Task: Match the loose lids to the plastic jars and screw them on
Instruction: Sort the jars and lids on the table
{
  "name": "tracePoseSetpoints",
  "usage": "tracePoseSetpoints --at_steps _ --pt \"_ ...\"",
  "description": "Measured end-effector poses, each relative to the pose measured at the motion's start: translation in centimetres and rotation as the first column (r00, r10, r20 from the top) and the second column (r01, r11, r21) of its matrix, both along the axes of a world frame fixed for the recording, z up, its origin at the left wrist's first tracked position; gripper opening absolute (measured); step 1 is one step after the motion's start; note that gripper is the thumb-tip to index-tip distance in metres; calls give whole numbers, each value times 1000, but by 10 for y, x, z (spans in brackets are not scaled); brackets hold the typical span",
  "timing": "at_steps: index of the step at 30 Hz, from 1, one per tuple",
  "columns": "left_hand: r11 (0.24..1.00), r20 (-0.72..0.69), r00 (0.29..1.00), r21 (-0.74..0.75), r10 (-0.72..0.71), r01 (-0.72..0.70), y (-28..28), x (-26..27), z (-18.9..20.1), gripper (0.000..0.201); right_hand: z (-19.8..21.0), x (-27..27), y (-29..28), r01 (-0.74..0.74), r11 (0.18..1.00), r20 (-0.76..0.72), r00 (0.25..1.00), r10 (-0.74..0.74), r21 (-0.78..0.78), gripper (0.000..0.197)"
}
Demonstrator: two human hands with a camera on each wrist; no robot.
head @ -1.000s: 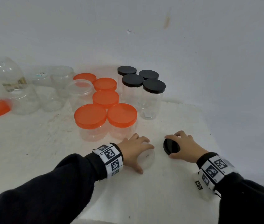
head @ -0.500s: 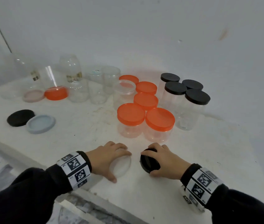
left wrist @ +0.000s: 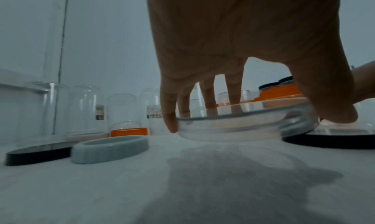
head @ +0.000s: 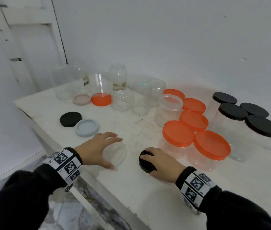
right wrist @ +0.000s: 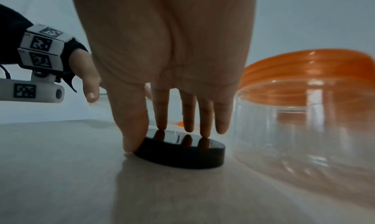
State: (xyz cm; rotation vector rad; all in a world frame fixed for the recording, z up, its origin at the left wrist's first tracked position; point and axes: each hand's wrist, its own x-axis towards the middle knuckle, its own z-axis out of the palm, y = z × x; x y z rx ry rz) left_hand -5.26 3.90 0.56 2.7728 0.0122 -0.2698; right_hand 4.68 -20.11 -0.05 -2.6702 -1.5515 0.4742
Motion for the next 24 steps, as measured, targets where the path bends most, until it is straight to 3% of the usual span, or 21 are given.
tracePoseSetpoints --at_steps 4,8,17,24 --pt "1000 14 1000 -18 19 -19 35 8 8 103 0 13 33 47 999 -21 999 -48 -14 60" --pt "1000 61 998 -15 0 1 72 25 16 96 2 25 62 118 992 -28 992 -119 -32 58" --pt "997 139 990 -70 -13 23 144 60 20 98 11 55 115 266 959 49 964 -262 -97 47" --pt "993 190 982 -117 5 18 208 66 16 92 44 79 191 239 964 18 970 -242 114 44"
